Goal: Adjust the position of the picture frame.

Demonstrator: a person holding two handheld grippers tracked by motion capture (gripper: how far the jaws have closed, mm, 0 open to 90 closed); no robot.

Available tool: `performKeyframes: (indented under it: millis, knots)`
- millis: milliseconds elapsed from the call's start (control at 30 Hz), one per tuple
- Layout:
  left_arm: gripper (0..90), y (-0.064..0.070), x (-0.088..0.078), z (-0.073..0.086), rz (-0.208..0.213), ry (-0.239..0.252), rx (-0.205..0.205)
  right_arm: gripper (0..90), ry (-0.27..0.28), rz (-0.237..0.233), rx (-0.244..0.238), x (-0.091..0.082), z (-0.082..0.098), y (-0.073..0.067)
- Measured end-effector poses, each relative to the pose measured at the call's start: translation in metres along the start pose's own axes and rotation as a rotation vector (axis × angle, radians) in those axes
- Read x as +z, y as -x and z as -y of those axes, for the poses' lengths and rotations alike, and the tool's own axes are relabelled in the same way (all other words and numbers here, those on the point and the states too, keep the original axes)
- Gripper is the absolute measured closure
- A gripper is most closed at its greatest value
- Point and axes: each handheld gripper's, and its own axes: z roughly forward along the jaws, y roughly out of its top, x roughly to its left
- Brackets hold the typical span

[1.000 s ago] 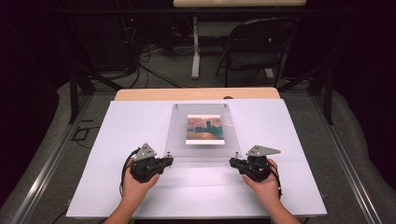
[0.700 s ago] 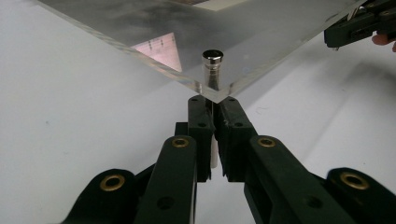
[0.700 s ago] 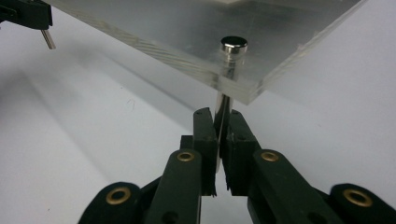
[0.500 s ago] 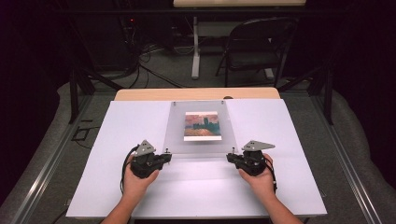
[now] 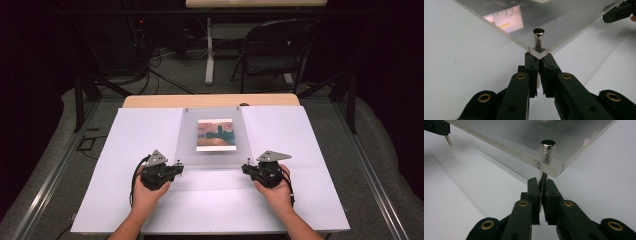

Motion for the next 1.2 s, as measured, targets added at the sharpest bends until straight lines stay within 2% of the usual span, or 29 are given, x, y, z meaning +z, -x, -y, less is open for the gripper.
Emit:
performKeyframes:
  millis: [333,467,833,1000,1067,1200]
  knots:
    - [84.6,-0.001,0.006,0.002,-0.008,-0.011,-0.008,85.5,-0.017,0.016,0.001,0.003,0.001,0.001]
    - [84.9,-0.006,0.008,0.004,-0.015,-0.016,-0.033,85.5,-0.028,0.014,-0.012,0.008,0.0,-0.001]
    - [84.9,-0.006,0.013,0.008,-0.01,-0.049,-0.023,85.4,-0.062,0.023,-0.005,0.012,0.005,0.0]
    - [84.9,-0.006,0.015,0.01,-0.008,-0.058,-0.026,84.7,-0.074,0.016,0.009,0.013,0.006,0.002]
    - [84.8,-0.006,0.015,0.01,-0.007,-0.054,-0.033,83.1,-0.07,0.002,0.038,0.012,0.007,0.004]
    - [84.5,-0.005,0.014,0.011,-0.01,-0.052,-0.036,82.2,-0.061,-0.004,0.047,0.01,0.008,0.005]
